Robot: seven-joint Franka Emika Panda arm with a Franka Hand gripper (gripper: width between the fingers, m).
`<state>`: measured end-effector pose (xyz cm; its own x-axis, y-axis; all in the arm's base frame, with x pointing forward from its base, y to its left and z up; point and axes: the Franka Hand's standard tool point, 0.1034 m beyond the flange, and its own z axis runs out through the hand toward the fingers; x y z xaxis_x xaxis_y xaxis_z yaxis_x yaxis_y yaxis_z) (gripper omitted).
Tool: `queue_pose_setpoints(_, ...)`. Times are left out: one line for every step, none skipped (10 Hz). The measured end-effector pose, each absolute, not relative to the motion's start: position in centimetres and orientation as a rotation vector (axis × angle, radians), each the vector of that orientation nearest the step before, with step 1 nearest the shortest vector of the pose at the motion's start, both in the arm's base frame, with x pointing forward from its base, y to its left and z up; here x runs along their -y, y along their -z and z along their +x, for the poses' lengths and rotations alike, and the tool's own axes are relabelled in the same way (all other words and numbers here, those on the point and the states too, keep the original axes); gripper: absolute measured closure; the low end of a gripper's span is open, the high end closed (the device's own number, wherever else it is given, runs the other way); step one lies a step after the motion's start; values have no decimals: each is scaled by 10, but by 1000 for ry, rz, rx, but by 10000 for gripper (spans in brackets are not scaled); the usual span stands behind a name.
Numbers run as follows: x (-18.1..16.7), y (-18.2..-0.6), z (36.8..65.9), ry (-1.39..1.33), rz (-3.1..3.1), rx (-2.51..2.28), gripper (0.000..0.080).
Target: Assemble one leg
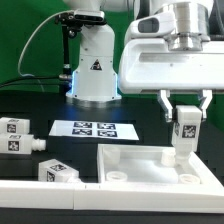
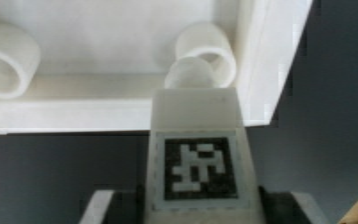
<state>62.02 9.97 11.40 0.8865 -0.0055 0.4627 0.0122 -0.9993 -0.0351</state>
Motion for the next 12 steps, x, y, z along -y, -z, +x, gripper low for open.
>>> queue_pose_setpoints(-100,-114,624,749,-3017,10,512)
queue_pose_setpoints(-104,-115,627,756,-3012,2,512)
queue_pose_setpoints(-113,-113,628,763,-3007,15,512)
queue_pose_setpoints(-117,-110,627,759,-3007,27,512)
queue_pose_setpoints(-117,-108,627,757,-3009,31,512)
queue_pose_setpoints(-118,-105,627,753,-3012,34,512)
queue_pose_setpoints(-118,-102,626,748,-3015,35,512)
queue_pose_setpoints(-116,-97,625,750,-3018,39,512)
queue_pose_setpoints(-114,-95,628,793,-3012,41,512)
queue_pose_setpoints(-112,-91,628,800,-3015,45,512)
queue_pose_setpoints(-110,-89,628,796,-3020,50,512)
queue_pose_setpoints(-108,-85,627,791,-3024,49,512)
